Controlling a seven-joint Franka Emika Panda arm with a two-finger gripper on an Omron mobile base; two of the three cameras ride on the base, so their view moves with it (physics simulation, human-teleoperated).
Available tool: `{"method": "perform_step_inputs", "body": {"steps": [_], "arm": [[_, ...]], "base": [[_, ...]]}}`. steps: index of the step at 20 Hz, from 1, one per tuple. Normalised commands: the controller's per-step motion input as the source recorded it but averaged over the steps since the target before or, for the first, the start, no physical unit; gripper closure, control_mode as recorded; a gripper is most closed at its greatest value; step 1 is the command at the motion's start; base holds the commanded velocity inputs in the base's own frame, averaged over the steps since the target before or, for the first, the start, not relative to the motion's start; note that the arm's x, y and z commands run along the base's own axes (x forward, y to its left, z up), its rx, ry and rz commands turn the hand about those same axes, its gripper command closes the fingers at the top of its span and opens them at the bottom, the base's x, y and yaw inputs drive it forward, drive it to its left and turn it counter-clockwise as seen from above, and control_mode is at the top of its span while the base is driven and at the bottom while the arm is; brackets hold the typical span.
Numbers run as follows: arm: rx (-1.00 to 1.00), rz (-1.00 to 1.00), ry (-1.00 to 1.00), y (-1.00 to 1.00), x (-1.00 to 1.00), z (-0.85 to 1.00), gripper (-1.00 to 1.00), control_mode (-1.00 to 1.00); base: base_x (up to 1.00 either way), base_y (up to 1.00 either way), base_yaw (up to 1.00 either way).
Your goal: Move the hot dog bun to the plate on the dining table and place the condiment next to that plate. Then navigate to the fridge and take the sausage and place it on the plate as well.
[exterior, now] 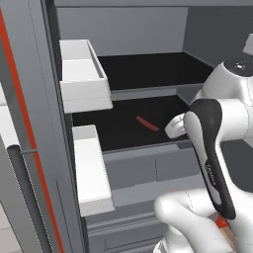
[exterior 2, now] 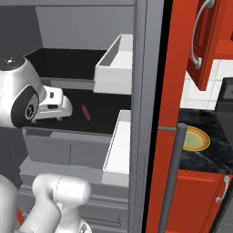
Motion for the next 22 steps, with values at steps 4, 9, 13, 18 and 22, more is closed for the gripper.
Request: {"method": "perform_step_inputs", "body": {"steps": [4,9,13,18,22], "arm": [[0.0,0.01,0.0,0.01,0.65,-0.25,-1.0,-1.0],[0.0,0.05,0.03,0.0,0.58,-0.13,-1.0,-1.0],[0.0,0.06,0.0,0.0,0.58,-0.24,-1.0,-1.0],[-0.01,0.11,-0.04,-0.04,0.18,-0.45,-1.0,-1.0],[0.0,0.08,-0.04,-0.02,0.14,-0.29,-1.0,-1.0]], "base": [[0.0,0.0,0.0],[0.0,0.0,0.0],[0.0,0.0,0.0],[0.0,0.0,0.0],[0.0,0.0,0.0]]}}
